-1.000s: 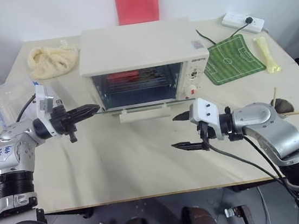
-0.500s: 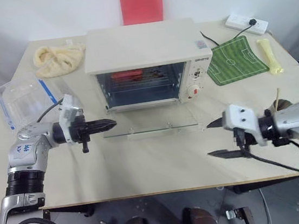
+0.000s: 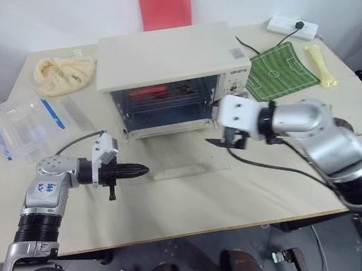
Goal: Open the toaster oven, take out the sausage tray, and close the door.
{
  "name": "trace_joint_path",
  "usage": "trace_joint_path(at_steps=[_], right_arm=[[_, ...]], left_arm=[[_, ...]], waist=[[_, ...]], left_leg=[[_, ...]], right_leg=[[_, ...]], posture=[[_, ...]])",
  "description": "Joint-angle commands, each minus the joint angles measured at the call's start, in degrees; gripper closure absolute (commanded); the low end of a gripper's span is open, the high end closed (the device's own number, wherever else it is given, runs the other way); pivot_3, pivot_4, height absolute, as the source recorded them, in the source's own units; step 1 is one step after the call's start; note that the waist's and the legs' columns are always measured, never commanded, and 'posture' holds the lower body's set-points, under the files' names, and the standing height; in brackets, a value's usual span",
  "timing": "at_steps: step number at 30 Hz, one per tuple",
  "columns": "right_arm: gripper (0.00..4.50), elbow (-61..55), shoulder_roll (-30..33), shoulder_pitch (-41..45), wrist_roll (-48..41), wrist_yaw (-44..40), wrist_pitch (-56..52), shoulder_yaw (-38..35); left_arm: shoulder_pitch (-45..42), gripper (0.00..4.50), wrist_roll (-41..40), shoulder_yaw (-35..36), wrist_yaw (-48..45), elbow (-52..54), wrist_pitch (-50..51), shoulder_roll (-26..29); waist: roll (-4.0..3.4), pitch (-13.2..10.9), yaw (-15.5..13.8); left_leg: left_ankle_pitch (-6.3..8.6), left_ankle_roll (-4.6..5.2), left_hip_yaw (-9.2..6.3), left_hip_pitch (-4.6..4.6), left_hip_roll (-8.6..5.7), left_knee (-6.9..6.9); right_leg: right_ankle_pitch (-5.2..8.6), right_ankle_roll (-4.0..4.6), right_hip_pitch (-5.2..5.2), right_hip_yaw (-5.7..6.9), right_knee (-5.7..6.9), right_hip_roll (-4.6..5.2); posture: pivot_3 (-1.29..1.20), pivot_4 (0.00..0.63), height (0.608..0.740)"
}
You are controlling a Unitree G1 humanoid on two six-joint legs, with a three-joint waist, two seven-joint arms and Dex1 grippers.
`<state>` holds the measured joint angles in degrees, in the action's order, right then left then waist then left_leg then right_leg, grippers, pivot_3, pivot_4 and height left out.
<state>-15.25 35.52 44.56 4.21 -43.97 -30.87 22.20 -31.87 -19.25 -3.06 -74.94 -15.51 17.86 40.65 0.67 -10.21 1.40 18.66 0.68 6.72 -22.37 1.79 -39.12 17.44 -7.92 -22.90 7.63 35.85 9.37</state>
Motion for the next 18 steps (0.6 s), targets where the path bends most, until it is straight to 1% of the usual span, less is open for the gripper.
trace_joint_path(at_steps=[1, 7, 10, 11, 13, 16, 17, 18], right_arm=[[0.00, 5.0, -2.3, 3.8, 6.6, 4.0, 4.4, 2.2], [0.00, 19.1, -10.4, 10.9, 14.8, 12.3, 9.2, 5.0], [0.00, 25.4, -14.0, 13.6, 17.4, 15.2, 10.4, 5.5], [0.00, 27.0, -14.8, 14.1, 18.3, 16.0, 11.4, 5.8], [0.00, 30.7, -17.2, 15.2, 19.9, 17.6, 13.1, 6.8], [0.00, 34.5, -19.7, 16.0, 21.3, 18.7, 14.9, 7.2], [0.00, 35.8, -20.3, 16.3, 21.9, 19.3, 15.7, 7.3], [0.00, 37.1, -21.1, 16.7, 22.5, 19.8, 16.4, 7.6]], left_arm=[[0.8, 4.48, -2.5, 3.4, 1.1, 1.3, -4.1, -2.5], [3.2, 4.48, -6.1, 8.8, 6.0, 4.3, -5.4, -6.4], [5.3, 4.48, -8.1, 11.3, 9.7, 6.5, -3.5, -7.8], [5.9, 4.31, -8.7, 12.0, 11.4, 7.3, -2.4, -8.3], [8.3, 3.92, -13.0, 15.1, 15.1, 11.4, 1.7, -9.7], [11.7, 2.98, -16.3, 18.1, 18.2, 16.4, 3.4, -11.1], [12.7, 2.78, -17.5, 19.4, 19.3, 18.0, 3.4, -11.7], [14.0, 2.41, -19.2, 21.0, 20.4, 19.9, 3.8, -12.2]], waist=[[0.00, 0.0, 0.0], [0.00, 0.0, 0.6], [0.00, 0.0, 1.1], [0.00, 0.0, 1.3], [0.00, 0.0, 1.7], [0.00, 0.0, 1.8], [0.00, 0.0, 1.9], [0.00, 0.0, 1.9]], left_leg=[[0.00, 0.00, -0.01, 0.00, -0.01, -0.01], [-0.01, -0.02, -0.01, -0.02, 0.02, 0.01], [-0.01, -0.02, 0.01, -0.01, 0.03, 0.04], [-0.01, -0.02, 0.00, -0.01, 0.02, 0.05], [-0.01, -0.02, -0.04, -0.02, 0.02, 0.05], [-0.01, -0.02, -0.39, -0.03, 0.03, 0.05], [-0.01, -0.02, -0.55, -0.02, 0.03, 0.06], [-0.01, -0.02, -0.59, -0.02, 0.02, 0.06]], right_leg=[[0.00, 0.00, 0.00, 0.00, 0.00, 0.01], [0.00, -0.01, -0.09, 0.02, 0.09, 0.01], [0.00, -0.01, -0.11, 0.01, 0.11, 0.02], [0.00, -0.01, -0.11, 0.01, 0.11, 0.02], [-0.01, -0.01, -0.11, 0.02, 0.12, 0.02], [-0.01, -0.01, -0.11, 0.01, 0.13, 0.03], [-0.01, -0.01, -0.11, 0.01, 0.12, 0.03], [-0.01, -0.01, -0.10, 0.01, 0.13, 0.04]], posture=[[0.00, 0.150, 0.740], [0.00, 0.150, 0.740], [0.00, 0.150, 0.740], [0.00, 0.150, 0.740], [0.00, 0.150, 0.740], [0.00, 0.150, 0.740], [0.00, 0.150, 0.740], [0.00, 0.150, 0.740]])
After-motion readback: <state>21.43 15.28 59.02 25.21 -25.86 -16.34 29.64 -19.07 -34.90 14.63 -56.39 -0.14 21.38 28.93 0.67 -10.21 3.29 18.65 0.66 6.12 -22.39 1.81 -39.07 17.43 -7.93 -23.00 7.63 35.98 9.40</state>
